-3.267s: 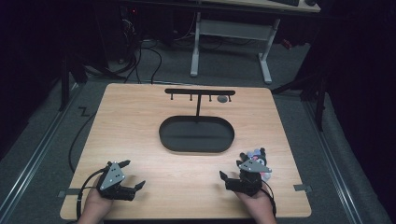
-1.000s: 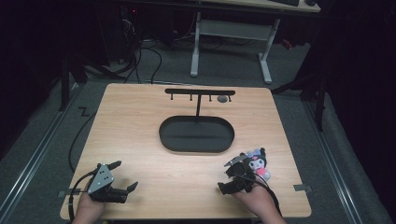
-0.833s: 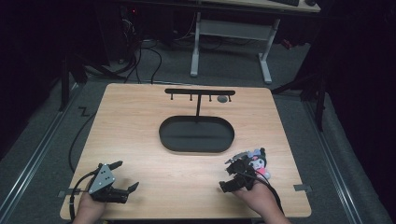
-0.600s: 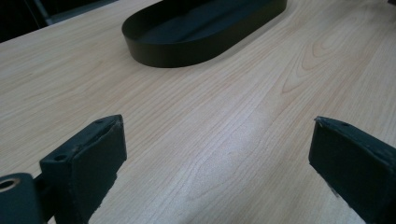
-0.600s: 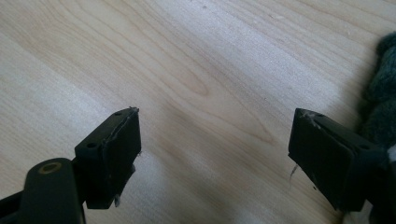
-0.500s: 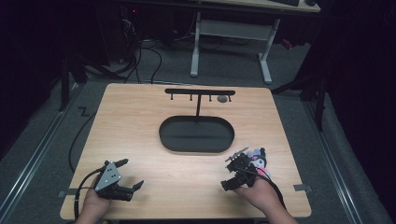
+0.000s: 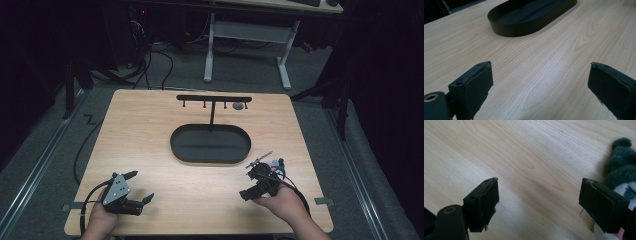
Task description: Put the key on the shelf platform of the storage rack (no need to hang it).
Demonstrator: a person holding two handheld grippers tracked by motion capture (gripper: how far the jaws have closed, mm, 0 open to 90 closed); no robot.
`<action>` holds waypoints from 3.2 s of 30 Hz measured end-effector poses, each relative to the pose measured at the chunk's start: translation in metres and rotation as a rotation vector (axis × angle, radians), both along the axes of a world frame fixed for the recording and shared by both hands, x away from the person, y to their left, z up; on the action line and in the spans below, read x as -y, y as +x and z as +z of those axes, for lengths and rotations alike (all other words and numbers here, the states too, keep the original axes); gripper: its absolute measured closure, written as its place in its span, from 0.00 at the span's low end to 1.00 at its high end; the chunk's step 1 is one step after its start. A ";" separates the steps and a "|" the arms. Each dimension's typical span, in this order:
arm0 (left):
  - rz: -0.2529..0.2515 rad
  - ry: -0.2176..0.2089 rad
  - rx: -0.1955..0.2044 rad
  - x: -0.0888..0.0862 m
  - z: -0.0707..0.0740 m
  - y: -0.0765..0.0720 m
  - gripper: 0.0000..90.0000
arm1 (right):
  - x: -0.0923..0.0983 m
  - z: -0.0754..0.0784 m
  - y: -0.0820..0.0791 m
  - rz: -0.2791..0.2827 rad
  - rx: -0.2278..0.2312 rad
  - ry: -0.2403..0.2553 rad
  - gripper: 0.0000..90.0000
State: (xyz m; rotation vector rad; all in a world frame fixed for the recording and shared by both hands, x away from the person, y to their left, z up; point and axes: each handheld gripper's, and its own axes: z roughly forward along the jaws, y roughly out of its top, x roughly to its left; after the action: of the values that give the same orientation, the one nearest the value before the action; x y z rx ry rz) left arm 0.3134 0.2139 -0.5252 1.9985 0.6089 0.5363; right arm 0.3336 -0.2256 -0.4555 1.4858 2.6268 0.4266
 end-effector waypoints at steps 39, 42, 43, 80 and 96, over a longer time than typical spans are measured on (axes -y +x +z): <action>-0.007 0.045 0.007 0.002 0.001 -0.004 0.06 | 0.077 0.004 0.011 -0.163 -0.037 -0.134 0.28; -0.005 0.050 0.009 0.000 0.001 -0.008 0.06 | 0.077 -0.003 0.011 -0.165 -0.040 -0.127 0.32; -0.005 0.055 0.009 -0.001 0.000 -0.009 0.06 | 0.076 -0.004 0.011 -0.167 -0.041 -0.131 0.34; -0.009 0.060 0.003 -0.001 0.000 -0.008 0.05 | 0.077 -0.027 0.010 -0.196 -0.100 -0.134 0.35; -0.009 0.058 0.003 -0.001 0.000 -0.007 0.05 | 0.076 -0.022 0.010 -0.199 -0.081 -0.143 0.51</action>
State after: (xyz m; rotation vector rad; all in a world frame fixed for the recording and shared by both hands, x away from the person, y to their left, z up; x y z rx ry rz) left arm 0.3061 0.2149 -0.5251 2.0534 0.5886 0.5568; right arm 0.3436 -0.3018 -0.4772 1.7268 2.4741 0.1607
